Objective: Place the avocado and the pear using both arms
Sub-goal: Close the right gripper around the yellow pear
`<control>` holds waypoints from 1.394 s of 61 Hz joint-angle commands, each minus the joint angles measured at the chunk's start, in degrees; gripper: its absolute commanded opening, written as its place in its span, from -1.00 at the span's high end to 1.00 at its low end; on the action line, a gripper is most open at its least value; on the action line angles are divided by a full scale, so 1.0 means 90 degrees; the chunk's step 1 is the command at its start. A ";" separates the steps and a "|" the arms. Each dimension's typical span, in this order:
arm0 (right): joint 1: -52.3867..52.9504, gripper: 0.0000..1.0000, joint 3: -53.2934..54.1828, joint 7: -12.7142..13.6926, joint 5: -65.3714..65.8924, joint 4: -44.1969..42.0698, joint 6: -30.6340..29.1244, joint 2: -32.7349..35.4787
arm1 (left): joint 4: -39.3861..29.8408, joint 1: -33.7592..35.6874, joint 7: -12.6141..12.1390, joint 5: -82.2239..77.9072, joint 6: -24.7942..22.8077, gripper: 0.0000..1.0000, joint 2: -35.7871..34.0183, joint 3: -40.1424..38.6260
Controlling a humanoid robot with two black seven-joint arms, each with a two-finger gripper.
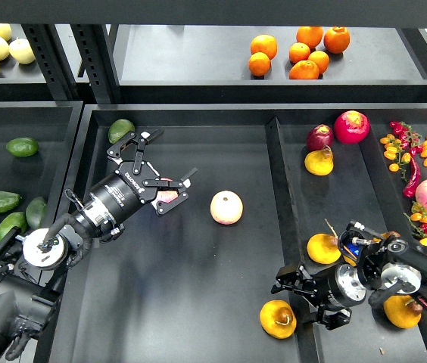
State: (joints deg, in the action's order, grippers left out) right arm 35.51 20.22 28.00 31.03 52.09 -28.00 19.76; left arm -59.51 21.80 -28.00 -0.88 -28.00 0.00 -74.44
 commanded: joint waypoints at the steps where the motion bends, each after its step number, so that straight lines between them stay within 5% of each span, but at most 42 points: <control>1: -0.0039 -0.97 0.0000 0.0000 0.0000 -0.0036 0.0000 -0.0086 | -0.0009 0.0000 0.0000 0.0000 0.0000 -0.97 0.0000 0.0000; 23: -0.0147 -0.82 0.0010 0.0000 0.0127 -0.0065 0.0000 -0.0116 | -0.0009 0.0000 0.0000 0.0000 0.0000 -0.96 0.0000 0.0000; 35: -0.0176 -0.42 0.0088 0.0000 0.0127 -0.0173 0.0000 -0.0194 | -0.0009 0.0000 0.0000 0.0000 0.0000 -0.96 0.0000 0.0000; 52: -0.0205 -0.18 0.0107 0.0000 0.0107 -0.0192 0.0000 -0.0262 | -0.0019 0.0000 0.0000 0.0000 0.0000 -0.96 0.0000 0.0000; 70: -0.0566 0.53 0.0546 0.0000 0.0029 -0.0290 0.0000 -0.0292 | -0.0019 0.0000 0.0000 0.0000 0.0000 -0.96 0.0000 0.0000; 85: -0.0576 0.76 0.0879 0.0000 0.0019 -0.0290 0.0000 -0.0282 | -0.0009 0.0000 0.0000 0.0000 0.0000 -0.96 0.0000 0.0019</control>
State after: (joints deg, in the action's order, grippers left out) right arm 30.33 26.83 28.03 31.35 49.34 -28.02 17.15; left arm -59.68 21.80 -28.00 -0.88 -28.00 0.00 -74.29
